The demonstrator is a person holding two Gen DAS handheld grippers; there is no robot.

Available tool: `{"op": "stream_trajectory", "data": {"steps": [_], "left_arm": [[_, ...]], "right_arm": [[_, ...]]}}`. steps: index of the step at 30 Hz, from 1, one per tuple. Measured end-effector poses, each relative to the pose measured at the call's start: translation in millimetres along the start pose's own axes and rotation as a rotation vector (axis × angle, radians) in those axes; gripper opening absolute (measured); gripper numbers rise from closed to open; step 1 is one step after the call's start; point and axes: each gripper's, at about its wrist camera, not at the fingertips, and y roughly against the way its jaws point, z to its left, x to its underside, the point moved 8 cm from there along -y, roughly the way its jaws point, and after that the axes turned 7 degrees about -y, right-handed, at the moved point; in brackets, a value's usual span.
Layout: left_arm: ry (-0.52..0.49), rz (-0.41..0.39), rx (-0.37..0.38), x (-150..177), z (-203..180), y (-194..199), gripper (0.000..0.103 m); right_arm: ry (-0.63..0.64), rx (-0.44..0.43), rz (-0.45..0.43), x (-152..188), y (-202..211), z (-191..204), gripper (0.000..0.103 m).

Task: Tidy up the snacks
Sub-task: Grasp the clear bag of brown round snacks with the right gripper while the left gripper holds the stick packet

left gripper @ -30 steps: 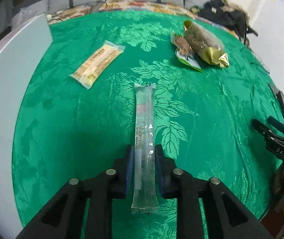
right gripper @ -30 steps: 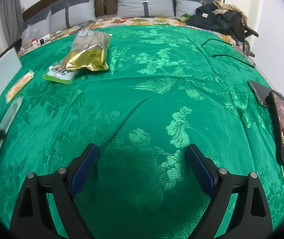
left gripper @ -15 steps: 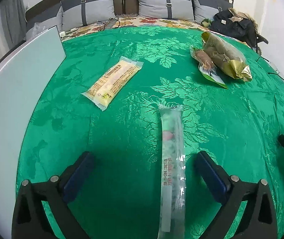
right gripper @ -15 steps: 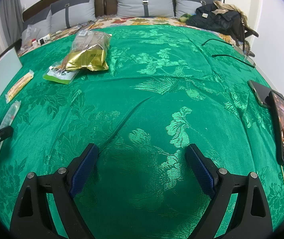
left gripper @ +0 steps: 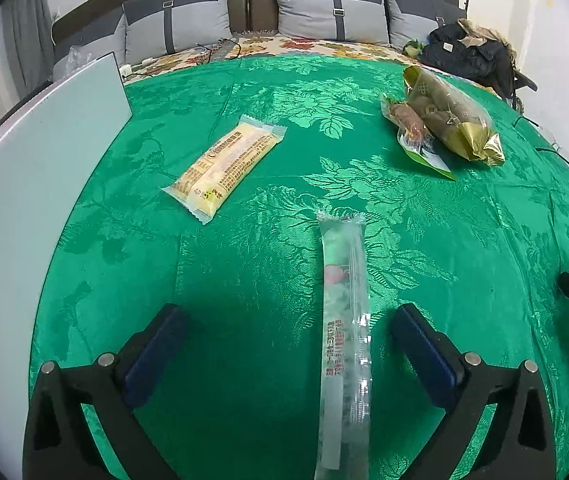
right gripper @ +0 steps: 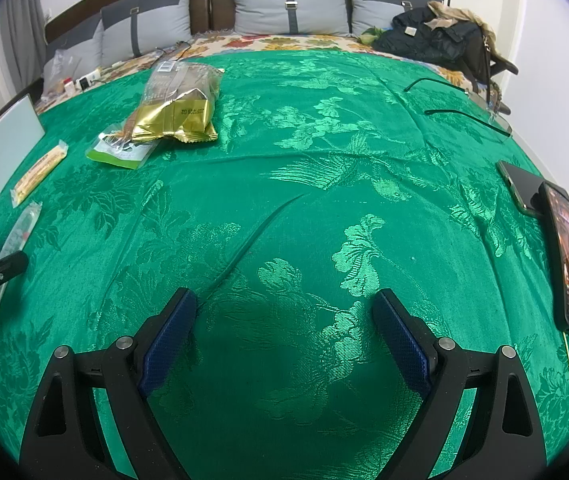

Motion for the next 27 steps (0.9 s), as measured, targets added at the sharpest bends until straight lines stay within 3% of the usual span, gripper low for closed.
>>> {"op": "stream_trajectory", "data": {"steps": [24, 27], "left_arm": [[0.001, -0.001, 0.001, 0.3, 0.5, 0.2, 0.103], [0.001, -0.001, 0.001, 0.3, 0.8, 0.1, 0.103]], "right_arm": [[0.001, 0.000, 0.000, 0.4, 0.2, -0.5, 0.093], [-0.012, -0.011, 0.017, -3.3, 2.3, -2.3, 0.089]]}}
